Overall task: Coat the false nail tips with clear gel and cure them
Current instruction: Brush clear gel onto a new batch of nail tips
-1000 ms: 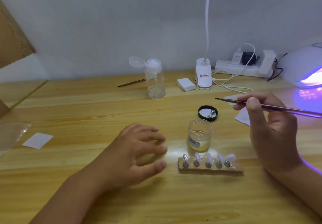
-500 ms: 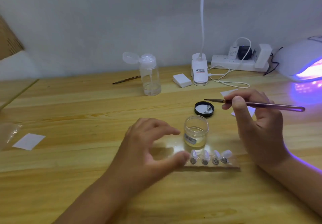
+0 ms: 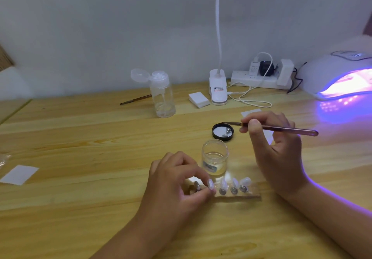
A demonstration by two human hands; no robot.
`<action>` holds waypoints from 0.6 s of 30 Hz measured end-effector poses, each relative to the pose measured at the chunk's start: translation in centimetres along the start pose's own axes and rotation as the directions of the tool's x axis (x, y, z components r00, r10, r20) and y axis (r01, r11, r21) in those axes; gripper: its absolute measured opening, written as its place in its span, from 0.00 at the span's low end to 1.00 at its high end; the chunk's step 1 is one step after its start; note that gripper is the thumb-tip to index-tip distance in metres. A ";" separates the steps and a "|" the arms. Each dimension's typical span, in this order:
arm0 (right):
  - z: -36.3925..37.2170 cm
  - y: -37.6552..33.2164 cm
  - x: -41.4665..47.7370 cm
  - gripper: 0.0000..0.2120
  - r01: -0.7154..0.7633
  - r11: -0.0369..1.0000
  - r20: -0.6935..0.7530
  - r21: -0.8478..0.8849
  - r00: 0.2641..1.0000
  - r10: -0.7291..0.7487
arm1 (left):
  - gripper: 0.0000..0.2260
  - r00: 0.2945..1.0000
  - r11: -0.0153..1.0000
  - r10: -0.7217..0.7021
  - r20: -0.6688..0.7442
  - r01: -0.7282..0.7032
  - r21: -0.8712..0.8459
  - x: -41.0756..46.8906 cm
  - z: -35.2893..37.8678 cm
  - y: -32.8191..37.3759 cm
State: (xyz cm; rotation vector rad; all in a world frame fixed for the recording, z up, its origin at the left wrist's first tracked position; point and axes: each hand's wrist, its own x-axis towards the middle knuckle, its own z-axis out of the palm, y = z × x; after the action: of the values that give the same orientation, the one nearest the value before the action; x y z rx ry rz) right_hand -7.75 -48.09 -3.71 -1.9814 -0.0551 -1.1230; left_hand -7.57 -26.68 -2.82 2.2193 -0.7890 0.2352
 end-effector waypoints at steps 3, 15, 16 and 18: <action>0.1 -0.2 0.1 0.09 0.005 1.000 0.004 0.002 1.000 -0.005 | 0.06 0.991 0.988 0.125 -0.051 -0.120 0.096 0.0 0.2 -0.2; -0.2 -1.5 -0.7 0.08 0.071 0.997 0.036 0.037 0.997 -0.072 | 0.02 0.971 0.983 0.066 -0.229 -0.103 -0.153 -0.7 -1.2 0.3; -0.1 -1.4 -0.7 0.08 0.074 0.996 0.038 0.040 0.996 -0.076 | 0.03 0.973 0.976 0.002 -0.229 -0.052 -0.213 -0.7 -1.4 0.2; -0.1 -1.3 -0.7 0.08 0.072 0.997 0.038 0.041 0.997 -0.074 | 0.04 0.971 0.948 -0.099 -0.219 0.025 -0.316 -0.4 -1.5 -0.2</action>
State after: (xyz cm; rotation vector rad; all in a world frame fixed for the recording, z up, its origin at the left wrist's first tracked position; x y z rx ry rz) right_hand -8.75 -47.09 -3.35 -1.9802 -0.1707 -1.1203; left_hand -7.67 -25.32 -2.09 1.8738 -0.5820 0.3107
